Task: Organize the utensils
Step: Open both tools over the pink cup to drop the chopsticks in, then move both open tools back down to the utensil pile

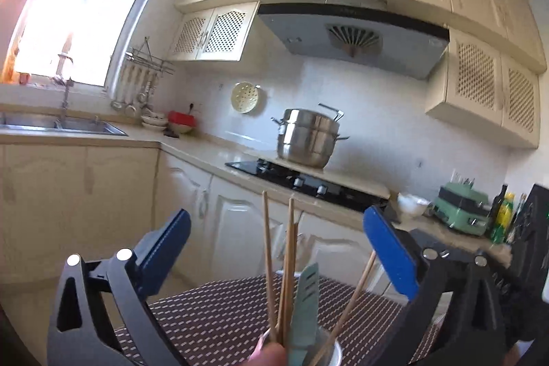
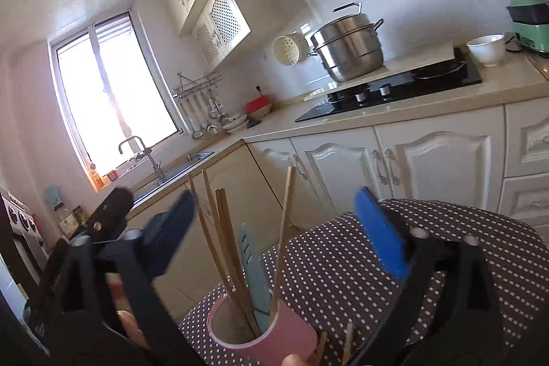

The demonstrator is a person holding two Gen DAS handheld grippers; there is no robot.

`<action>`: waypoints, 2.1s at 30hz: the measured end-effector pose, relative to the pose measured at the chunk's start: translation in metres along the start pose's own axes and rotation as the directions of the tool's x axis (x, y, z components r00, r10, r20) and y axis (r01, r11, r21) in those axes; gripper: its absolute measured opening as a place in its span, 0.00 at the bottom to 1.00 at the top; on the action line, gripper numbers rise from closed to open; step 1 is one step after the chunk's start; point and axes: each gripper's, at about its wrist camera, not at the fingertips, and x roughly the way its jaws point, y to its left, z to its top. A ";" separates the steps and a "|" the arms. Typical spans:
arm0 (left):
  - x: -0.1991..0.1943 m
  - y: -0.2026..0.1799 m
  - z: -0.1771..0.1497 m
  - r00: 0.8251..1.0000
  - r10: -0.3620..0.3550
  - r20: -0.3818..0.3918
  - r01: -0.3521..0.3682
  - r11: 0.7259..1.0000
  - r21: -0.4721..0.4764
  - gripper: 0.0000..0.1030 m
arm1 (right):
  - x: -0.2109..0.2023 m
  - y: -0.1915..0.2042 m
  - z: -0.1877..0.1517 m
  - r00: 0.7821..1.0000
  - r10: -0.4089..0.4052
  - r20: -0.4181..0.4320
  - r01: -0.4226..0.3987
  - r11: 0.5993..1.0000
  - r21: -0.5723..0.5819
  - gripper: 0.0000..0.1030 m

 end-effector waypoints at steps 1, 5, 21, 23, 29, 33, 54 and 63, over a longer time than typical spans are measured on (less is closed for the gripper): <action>-0.008 -0.004 0.000 1.000 0.023 -0.007 -0.022 0.999 0.024 0.96 | -0.007 -0.001 0.000 1.000 -0.012 -0.002 0.012 1.000 0.005 0.94; -0.031 -0.014 0.002 0.998 0.050 -0.027 -0.048 0.997 0.063 0.96 | -0.026 -0.006 -0.001 0.999 -0.045 -0.005 0.045 0.999 0.015 0.94; -0.107 -0.043 -0.011 0.965 0.142 -0.219 -0.095 0.973 0.212 0.96 | -0.099 -0.012 -0.024 0.987 -0.085 -0.133 0.087 0.996 0.011 0.94; -0.109 -0.040 -0.016 0.957 0.154 -0.245 -0.103 0.972 0.209 0.96 | -0.105 -0.013 -0.028 0.984 -0.093 -0.154 0.094 0.996 0.003 0.94; -0.116 -0.027 -0.036 0.938 0.149 -0.312 -0.096 0.979 0.178 0.96 | -0.120 -0.022 -0.041 0.970 -0.105 -0.220 0.110 0.994 0.012 0.94; -0.116 -0.026 -0.046 0.927 0.152 -0.344 -0.091 0.978 0.188 0.96 | -0.124 -0.028 -0.048 0.960 -0.122 -0.253 0.126 0.992 0.002 0.94; -0.079 0.012 -0.138 0.776 0.199 -0.599 -0.089 0.974 0.208 0.96 | -0.029 -0.040 -0.163 0.701 -0.366 -0.612 0.199 0.925 -0.324 0.94; -0.072 0.014 -0.155 0.743 0.218 -0.633 -0.074 0.967 0.246 0.96 | -0.005 -0.022 -0.182 0.665 -0.430 -0.611 0.174 0.884 -0.433 0.94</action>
